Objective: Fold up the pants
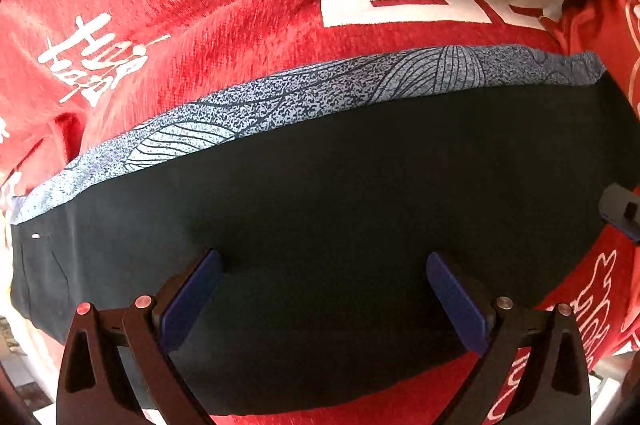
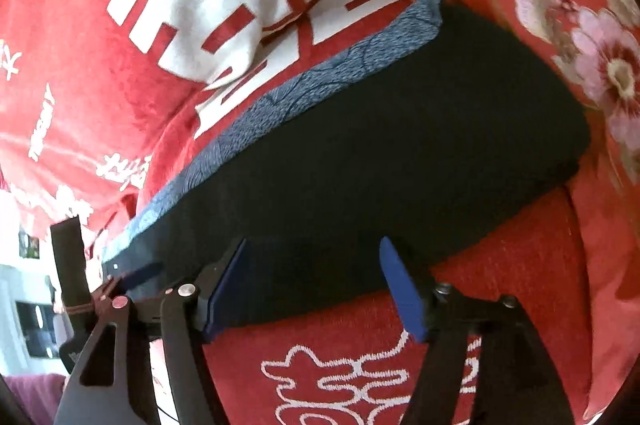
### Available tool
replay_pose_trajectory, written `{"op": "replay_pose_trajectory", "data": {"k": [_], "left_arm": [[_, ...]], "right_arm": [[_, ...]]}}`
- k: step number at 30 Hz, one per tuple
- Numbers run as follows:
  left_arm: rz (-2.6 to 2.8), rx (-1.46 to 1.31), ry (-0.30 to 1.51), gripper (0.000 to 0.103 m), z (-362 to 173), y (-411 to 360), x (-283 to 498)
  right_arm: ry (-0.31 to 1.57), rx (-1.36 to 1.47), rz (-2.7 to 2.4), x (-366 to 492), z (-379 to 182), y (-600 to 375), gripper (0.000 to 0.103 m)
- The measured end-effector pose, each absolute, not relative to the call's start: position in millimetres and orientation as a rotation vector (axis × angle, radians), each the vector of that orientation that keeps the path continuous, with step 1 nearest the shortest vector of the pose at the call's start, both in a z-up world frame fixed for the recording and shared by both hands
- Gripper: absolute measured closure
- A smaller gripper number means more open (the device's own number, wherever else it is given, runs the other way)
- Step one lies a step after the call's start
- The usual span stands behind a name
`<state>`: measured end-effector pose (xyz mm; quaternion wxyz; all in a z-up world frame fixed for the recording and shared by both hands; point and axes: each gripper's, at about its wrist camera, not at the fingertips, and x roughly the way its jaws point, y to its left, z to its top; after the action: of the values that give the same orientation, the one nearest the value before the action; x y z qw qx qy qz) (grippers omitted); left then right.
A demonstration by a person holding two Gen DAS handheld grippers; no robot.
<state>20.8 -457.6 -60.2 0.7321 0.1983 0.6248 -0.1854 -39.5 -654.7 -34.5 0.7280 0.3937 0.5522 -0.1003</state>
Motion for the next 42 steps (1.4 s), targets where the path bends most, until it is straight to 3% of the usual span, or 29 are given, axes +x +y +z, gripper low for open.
{"op": "replay_pose_trajectory", "data": {"k": [11,14,16,19,31,32,33,34,36,42], "left_arm": [[-0.402,0.401,1.4,0.0,-55,-456,22],[-0.434,0.366,1.328,0.0,-36,-461,20],[-0.46,0.349,1.319,0.0,-33,-468,18],[-0.461,0.362,1.35,0.0,-50,-480,15],[-0.459,0.373,1.307,0.0,-61,-483,2],[-0.461,0.38,1.313,0.0,-60,-484,5],[-0.459,0.386,1.322,0.001,-59,-480,8],[-0.459,0.389,1.331,0.007,-56,-480,10],[-0.489,0.376,1.335,0.036,-43,-483,11],[-0.532,0.396,1.202,0.038,-15,-492,8]], "right_arm": [[1.081,1.127,-0.127,-77,-28,-669,0.027],[1.044,1.128,-0.2,-98,-23,-673,0.027],[0.985,1.175,-0.291,-118,-28,-684,0.029],[0.923,1.265,-0.326,-130,-43,-697,0.045],[0.739,1.261,-0.416,-105,-61,-709,0.045],[0.747,1.273,-0.41,-101,-61,-710,0.051],[0.767,1.291,-0.408,-96,-61,-712,0.075],[0.771,1.3,-0.398,-95,-60,-713,0.09],[0.773,1.318,-0.362,-95,-55,-714,0.09],[0.766,1.242,-0.244,-84,-17,-708,0.09]]}}
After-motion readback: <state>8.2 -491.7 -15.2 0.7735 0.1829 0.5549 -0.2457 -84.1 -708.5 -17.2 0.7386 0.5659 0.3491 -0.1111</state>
